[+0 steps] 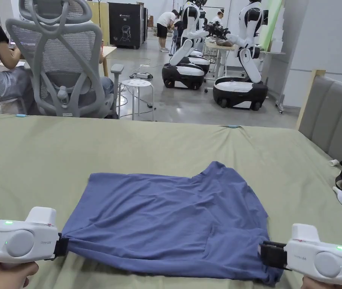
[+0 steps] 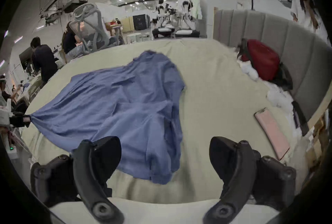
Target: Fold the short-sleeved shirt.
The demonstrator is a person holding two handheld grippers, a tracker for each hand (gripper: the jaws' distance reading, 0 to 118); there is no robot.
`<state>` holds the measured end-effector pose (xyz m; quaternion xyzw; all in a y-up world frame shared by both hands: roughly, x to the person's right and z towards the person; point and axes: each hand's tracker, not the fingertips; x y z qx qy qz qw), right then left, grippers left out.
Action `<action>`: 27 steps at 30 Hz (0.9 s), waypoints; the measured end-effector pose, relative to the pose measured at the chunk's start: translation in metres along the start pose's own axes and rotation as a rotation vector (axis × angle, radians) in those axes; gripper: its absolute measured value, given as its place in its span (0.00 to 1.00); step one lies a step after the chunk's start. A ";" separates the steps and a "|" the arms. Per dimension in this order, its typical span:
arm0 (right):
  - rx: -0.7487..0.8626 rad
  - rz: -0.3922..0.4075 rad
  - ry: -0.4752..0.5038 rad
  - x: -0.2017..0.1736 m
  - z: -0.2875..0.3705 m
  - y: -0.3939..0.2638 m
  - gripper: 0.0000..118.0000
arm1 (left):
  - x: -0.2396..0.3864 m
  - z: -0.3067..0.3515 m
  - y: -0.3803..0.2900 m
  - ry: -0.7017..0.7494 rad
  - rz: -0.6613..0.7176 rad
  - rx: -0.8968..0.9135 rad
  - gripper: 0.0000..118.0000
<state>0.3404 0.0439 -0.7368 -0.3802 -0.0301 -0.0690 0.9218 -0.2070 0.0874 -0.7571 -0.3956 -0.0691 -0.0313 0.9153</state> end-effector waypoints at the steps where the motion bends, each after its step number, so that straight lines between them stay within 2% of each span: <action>1: -0.035 0.014 0.018 -0.004 0.003 -0.016 0.86 | 0.000 0.001 -0.002 0.001 0.002 -0.001 0.05; 2: -0.067 0.026 0.024 -0.004 -0.003 -0.021 0.76 | -0.001 0.001 -0.003 0.001 0.004 -0.004 0.05; 3: -0.100 0.055 0.017 -0.004 -0.008 -0.026 0.60 | -0.003 -0.002 -0.002 0.002 0.008 -0.009 0.05; 4: -0.103 0.088 -0.007 -0.005 -0.011 -0.030 0.26 | -0.004 -0.002 -0.004 0.002 0.011 -0.014 0.05; 5: -0.111 0.109 -0.041 -0.007 -0.013 -0.033 0.03 | -0.005 -0.002 -0.005 0.001 0.016 -0.019 0.05; 8: -0.065 0.057 -0.017 -0.003 0.006 -0.015 0.03 | -0.004 0.002 -0.005 0.024 -0.004 -0.011 0.03; 11: -0.026 0.028 -0.061 -0.008 0.028 0.007 0.03 | 0.003 0.011 0.005 0.048 -0.036 0.003 0.03; 15: 0.013 0.065 -0.073 -0.017 0.031 0.044 0.03 | 0.007 0.002 0.034 0.065 -0.048 0.016 0.03; 21: 0.048 0.117 -0.107 -0.029 -0.013 0.100 0.03 | 0.008 -0.054 0.096 0.086 -0.042 -0.029 0.03; 24: 0.018 0.117 -0.113 -0.031 -0.049 0.123 0.03 | 0.010 -0.094 0.123 0.127 -0.063 -0.085 0.03; 27: -0.022 0.153 -0.152 -0.032 -0.087 0.130 0.03 | 0.015 -0.130 0.140 0.129 -0.060 -0.129 0.03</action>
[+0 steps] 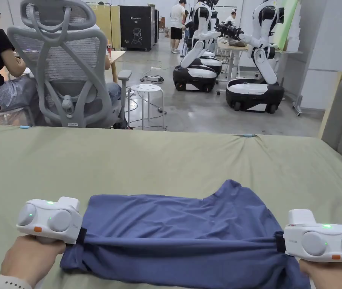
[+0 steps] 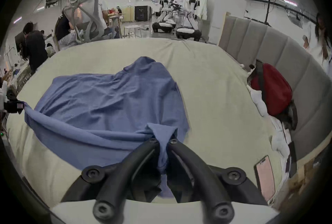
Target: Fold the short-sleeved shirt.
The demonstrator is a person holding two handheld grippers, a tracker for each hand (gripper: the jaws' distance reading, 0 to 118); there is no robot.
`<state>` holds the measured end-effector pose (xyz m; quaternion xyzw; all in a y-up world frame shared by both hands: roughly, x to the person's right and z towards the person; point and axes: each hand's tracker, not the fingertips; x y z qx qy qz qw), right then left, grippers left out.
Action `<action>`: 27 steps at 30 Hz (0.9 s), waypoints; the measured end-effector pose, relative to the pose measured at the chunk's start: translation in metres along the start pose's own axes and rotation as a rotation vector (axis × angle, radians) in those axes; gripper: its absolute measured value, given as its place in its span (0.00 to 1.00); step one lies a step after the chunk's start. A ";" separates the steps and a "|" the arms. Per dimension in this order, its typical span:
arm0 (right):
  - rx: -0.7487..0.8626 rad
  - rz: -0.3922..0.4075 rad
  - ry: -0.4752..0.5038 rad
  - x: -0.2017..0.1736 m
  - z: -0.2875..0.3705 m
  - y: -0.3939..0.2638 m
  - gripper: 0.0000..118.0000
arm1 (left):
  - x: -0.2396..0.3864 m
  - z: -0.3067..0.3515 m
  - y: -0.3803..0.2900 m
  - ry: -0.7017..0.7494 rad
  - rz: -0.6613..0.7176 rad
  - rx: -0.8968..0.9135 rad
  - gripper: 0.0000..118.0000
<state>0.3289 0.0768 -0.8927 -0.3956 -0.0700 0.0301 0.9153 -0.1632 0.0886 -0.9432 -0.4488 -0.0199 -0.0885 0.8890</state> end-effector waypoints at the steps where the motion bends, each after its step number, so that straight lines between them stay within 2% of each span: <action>1: -0.013 0.008 -0.004 0.000 -0.011 0.000 0.03 | 0.002 -0.011 0.005 0.001 -0.004 -0.017 0.03; 7: -0.045 0.008 0.012 0.006 -0.031 -0.018 0.04 | 0.008 -0.033 0.003 0.009 -0.004 -0.050 0.03; 8: -0.031 0.003 0.027 0.007 -0.028 -0.021 0.10 | 0.008 -0.028 -0.001 0.001 0.005 -0.033 0.05; 9: -0.009 0.014 0.051 0.007 -0.023 -0.023 0.24 | 0.009 -0.021 -0.004 0.003 0.014 -0.004 0.12; 10: 0.011 0.031 0.039 0.007 -0.018 -0.024 0.46 | 0.009 -0.010 -0.008 0.024 0.024 0.052 0.25; 11: 0.017 0.040 0.018 0.005 -0.009 -0.025 0.66 | 0.010 0.003 -0.013 0.049 0.045 0.114 0.48; 12: 0.057 0.038 0.026 0.002 0.005 -0.028 0.69 | 0.012 0.020 -0.018 0.049 0.075 0.185 0.61; 13: 0.126 0.019 0.049 -0.003 0.020 -0.029 0.69 | 0.015 0.034 -0.024 0.034 0.089 0.232 0.66; 16: 0.288 0.031 0.083 -0.029 0.061 -0.039 0.69 | 0.032 0.074 -0.046 0.039 0.092 0.428 0.65; 18: 0.397 0.046 0.121 -0.047 0.086 -0.048 0.67 | 0.045 0.094 -0.064 0.038 0.075 0.529 0.58; 19: 0.436 0.045 0.102 -0.057 0.099 -0.054 0.63 | 0.051 0.104 -0.073 0.042 0.065 0.566 0.54; 20: 0.479 0.044 0.105 -0.064 0.110 -0.061 0.47 | 0.052 0.106 -0.081 0.044 0.056 0.595 0.43; 22: 0.540 -0.001 0.111 -0.075 0.127 -0.072 0.04 | 0.058 0.122 -0.101 0.027 0.059 0.679 0.11; 23: 0.552 -0.013 0.114 -0.080 0.134 -0.077 0.00 | 0.060 0.126 -0.107 0.018 0.057 0.697 0.00; 25: 0.565 -0.010 0.103 -0.086 0.144 -0.090 0.00 | 0.060 0.128 -0.116 0.041 0.055 0.708 0.00; 27: 0.543 -0.001 0.144 -0.088 0.146 -0.093 0.00 | 0.054 0.132 -0.117 -0.001 0.054 0.683 0.00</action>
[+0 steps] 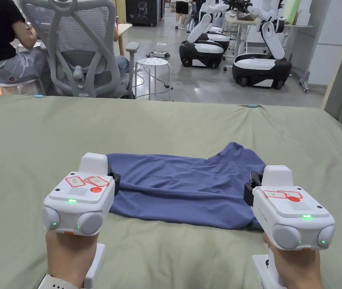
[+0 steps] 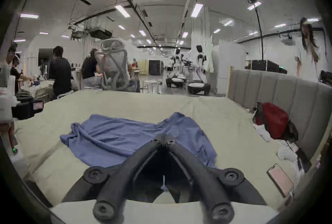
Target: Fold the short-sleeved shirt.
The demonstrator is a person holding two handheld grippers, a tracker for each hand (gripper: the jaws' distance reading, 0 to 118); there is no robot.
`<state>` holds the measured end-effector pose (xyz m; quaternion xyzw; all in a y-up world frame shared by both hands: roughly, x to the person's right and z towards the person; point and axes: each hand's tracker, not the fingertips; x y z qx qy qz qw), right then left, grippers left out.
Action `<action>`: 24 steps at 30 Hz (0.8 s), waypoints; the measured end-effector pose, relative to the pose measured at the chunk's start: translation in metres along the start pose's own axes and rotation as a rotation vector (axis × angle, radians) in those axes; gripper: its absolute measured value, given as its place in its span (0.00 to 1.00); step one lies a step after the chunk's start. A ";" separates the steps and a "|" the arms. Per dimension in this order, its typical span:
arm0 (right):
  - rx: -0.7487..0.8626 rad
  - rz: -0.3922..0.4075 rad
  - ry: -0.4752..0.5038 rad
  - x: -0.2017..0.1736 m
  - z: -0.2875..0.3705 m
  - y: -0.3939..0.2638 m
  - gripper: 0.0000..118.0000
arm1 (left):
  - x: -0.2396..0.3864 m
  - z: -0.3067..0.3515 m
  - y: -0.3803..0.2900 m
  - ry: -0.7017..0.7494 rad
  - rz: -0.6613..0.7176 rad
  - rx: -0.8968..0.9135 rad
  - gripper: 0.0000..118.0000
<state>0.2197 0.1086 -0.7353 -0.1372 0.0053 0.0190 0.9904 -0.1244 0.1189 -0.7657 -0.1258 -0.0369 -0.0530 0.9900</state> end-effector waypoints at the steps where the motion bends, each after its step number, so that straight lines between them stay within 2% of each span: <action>1: -0.007 0.012 -0.005 -0.003 0.003 -0.002 0.00 | -0.003 -0.001 0.001 0.001 -0.011 -0.028 0.00; 3: -0.010 0.022 -0.010 -0.004 0.003 -0.004 0.00 | -0.017 -0.010 0.001 0.017 0.002 -0.101 0.00; 7: -0.048 0.012 0.008 -0.004 0.004 -0.009 0.00 | -0.060 -0.056 -0.010 -0.021 0.182 -0.440 0.00; 12: -0.089 0.016 0.036 0.000 -0.002 -0.018 0.00 | -0.092 -0.104 -0.042 0.035 0.215 -0.585 0.00; 15: -0.112 0.028 0.030 0.005 -0.010 -0.023 0.00 | -0.085 -0.116 -0.045 0.000 0.219 -0.590 0.00; 16: -0.121 0.024 0.031 0.007 -0.013 -0.025 0.00 | -0.081 -0.120 -0.046 -0.003 0.235 -0.588 0.09; 17: -0.130 0.025 0.025 0.009 -0.017 -0.026 0.00 | -0.077 -0.125 -0.047 0.008 0.251 -0.582 0.43; 18: -0.135 0.024 0.020 0.011 -0.020 -0.027 0.00 | -0.074 -0.132 -0.048 0.023 0.256 -0.582 0.65; 19: -0.142 0.020 0.015 0.015 -0.022 -0.028 0.00 | -0.070 -0.140 -0.050 0.030 0.248 -0.590 0.73; 21: -0.155 0.019 0.006 0.021 -0.028 -0.030 0.00 | -0.070 -0.164 -0.055 0.010 0.214 -0.608 0.67; 23: -0.169 0.020 -0.011 0.030 -0.031 -0.034 0.00 | -0.065 -0.181 -0.060 0.015 0.180 -0.637 0.64; 24: -0.175 0.016 -0.019 0.033 -0.034 -0.036 0.00 | -0.065 -0.186 -0.063 0.017 0.188 -0.637 0.57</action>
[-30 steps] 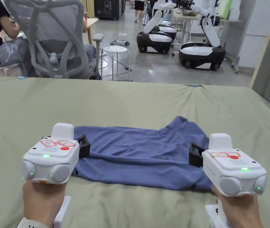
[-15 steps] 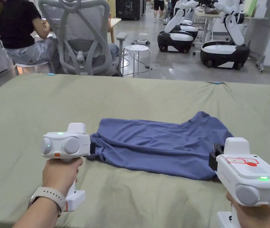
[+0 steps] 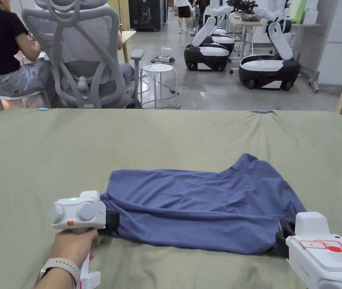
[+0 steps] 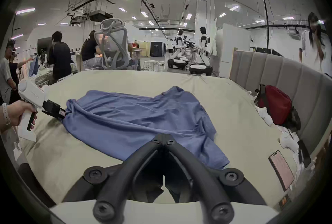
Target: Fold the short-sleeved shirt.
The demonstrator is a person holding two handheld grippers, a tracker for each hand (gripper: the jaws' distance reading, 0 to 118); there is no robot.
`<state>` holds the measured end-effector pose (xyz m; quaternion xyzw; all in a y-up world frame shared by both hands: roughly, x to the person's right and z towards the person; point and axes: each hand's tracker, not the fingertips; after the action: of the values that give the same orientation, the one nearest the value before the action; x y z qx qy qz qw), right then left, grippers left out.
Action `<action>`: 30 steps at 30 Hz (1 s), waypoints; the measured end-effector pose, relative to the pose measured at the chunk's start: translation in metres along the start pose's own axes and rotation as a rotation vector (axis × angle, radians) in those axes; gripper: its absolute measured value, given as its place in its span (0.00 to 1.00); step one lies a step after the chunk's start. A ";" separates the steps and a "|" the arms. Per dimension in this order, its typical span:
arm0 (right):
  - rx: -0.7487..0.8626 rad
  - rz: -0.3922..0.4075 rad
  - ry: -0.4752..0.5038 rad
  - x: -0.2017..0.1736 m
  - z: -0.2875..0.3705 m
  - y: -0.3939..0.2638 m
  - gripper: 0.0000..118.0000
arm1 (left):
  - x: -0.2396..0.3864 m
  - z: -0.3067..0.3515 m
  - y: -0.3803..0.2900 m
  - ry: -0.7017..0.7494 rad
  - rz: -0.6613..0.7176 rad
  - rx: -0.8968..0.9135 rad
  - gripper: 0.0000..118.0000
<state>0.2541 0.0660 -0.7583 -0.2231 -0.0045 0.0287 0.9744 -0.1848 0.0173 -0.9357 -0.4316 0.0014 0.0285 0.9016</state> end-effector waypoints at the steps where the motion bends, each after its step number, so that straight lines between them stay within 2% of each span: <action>1: -0.009 -0.005 -0.012 0.004 -0.003 -0.002 0.00 | -0.003 -0.011 0.003 -0.010 0.007 -0.017 0.50; 2: -0.019 -0.010 -0.023 0.008 -0.006 -0.004 0.00 | -0.002 -0.018 0.003 -0.023 0.008 -0.055 0.49; 5: -0.059 -0.022 -0.067 0.025 -0.012 -0.009 0.00 | 0.005 -0.015 0.009 0.024 -0.107 -0.088 0.44; 6: -0.074 -0.024 -0.083 0.032 -0.015 -0.010 0.00 | 0.008 -0.007 0.014 0.056 -0.139 -0.077 0.31; 7: -0.092 -0.025 -0.102 0.041 -0.016 -0.009 0.00 | 0.011 0.003 0.016 0.111 -0.184 -0.027 0.10; 8: -0.106 -0.027 -0.115 0.047 -0.019 -0.008 0.00 | 0.010 0.013 0.017 0.117 -0.183 0.030 0.04; 10: -0.156 -0.054 -0.145 0.066 -0.027 -0.003 0.00 | 0.014 0.045 0.018 -0.003 -0.105 0.075 0.04; 13: -0.249 -0.144 -0.085 0.093 -0.042 0.000 0.00 | 0.020 0.068 0.017 0.014 -0.159 0.129 0.04; 15: -0.275 -0.124 -0.115 0.100 -0.054 0.000 0.01 | 0.020 0.071 0.015 0.008 -0.153 0.130 0.04; 16: -0.278 -0.117 -0.111 0.102 -0.061 -0.001 0.07 | 0.019 0.069 0.014 0.005 -0.144 0.130 0.04; 17: -0.284 -0.115 -0.092 0.104 -0.068 -0.003 0.32 | 0.018 0.067 0.014 0.004 -0.138 0.130 0.04; 18: -0.303 -0.133 -0.046 0.106 -0.076 -0.006 0.64 | 0.018 0.065 0.012 0.006 -0.139 0.125 0.04; 19: -0.342 -0.131 -0.044 0.106 -0.084 -0.010 0.90 | 0.018 0.063 0.010 0.010 -0.139 0.119 0.04; 20: -0.361 -0.121 -0.053 0.104 -0.090 -0.013 1.00 | 0.018 0.061 0.007 0.011 -0.137 0.112 0.04; 21: -0.358 -0.111 -0.050 0.102 -0.096 -0.016 0.99 | 0.016 0.056 0.007 0.011 -0.134 0.104 0.04; 24: -0.409 -0.103 -0.058 0.100 -0.116 -0.027 0.84 | 0.015 0.048 0.001 0.016 -0.125 0.084 0.04; 25: -0.450 -0.116 -0.033 0.100 -0.120 -0.031 0.70 | 0.014 0.045 0.000 0.019 -0.124 0.077 0.04; 26: -0.457 -0.136 0.002 0.100 -0.120 -0.034 0.48 | 0.014 0.044 -0.002 0.019 -0.125 0.073 0.04; 27: -0.443 -0.134 0.032 0.096 -0.116 -0.034 0.37 | 0.013 0.044 -0.004 0.016 -0.125 0.068 0.04; 28: -0.393 -0.083 0.003 0.090 -0.108 -0.030 0.17 | 0.012 0.045 -0.005 0.008 -0.127 0.059 0.04; 29: -0.382 -0.059 0.003 0.087 -0.102 -0.025 0.05 | 0.010 0.047 -0.006 0.005 -0.128 0.055 0.04; 30: -0.376 -0.060 0.008 0.085 -0.097 -0.021 0.05 | 0.009 0.049 -0.007 -0.004 -0.125 0.051 0.04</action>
<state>0.3420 0.0098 -0.8374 -0.4012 -0.0127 -0.0027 0.9159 -0.1767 0.0516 -0.8999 -0.4078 -0.0268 -0.0272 0.9123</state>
